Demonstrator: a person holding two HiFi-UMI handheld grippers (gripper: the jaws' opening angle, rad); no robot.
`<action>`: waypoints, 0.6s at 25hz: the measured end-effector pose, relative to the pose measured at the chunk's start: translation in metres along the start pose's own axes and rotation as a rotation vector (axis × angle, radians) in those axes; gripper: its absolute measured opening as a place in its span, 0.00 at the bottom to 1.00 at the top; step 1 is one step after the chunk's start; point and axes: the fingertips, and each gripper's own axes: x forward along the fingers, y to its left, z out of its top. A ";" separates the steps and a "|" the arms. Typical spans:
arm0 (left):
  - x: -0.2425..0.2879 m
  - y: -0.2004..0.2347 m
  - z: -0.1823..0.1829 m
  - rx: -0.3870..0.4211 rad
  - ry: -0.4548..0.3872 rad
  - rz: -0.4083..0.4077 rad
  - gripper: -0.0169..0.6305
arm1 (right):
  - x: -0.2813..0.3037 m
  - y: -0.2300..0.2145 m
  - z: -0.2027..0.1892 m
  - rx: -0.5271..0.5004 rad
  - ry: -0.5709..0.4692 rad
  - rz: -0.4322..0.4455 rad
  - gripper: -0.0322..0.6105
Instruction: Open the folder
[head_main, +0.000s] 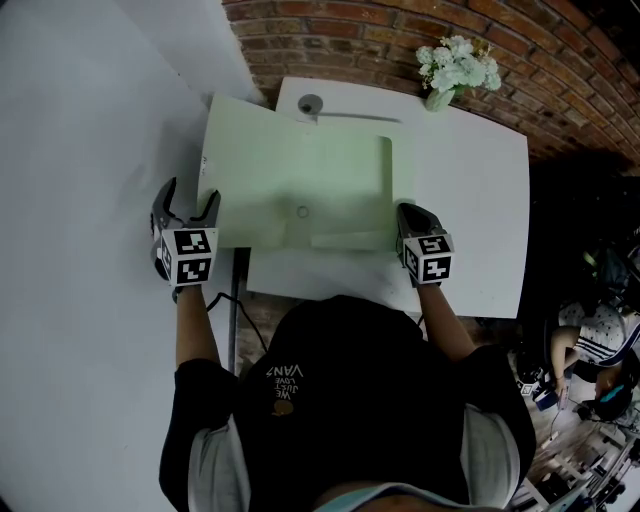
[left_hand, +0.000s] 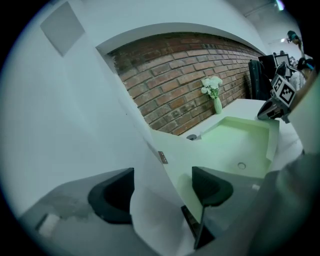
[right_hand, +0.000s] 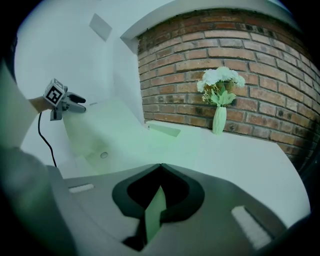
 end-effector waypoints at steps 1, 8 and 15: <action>0.002 0.001 -0.005 0.003 0.005 -0.002 0.60 | 0.000 0.000 0.000 -0.002 0.003 -0.003 0.05; 0.017 0.003 -0.034 0.012 0.041 -0.013 0.54 | 0.001 -0.001 0.000 -0.009 0.013 -0.024 0.05; 0.030 -0.004 -0.058 -0.029 0.057 -0.034 0.47 | 0.001 -0.002 -0.001 -0.012 0.015 -0.033 0.05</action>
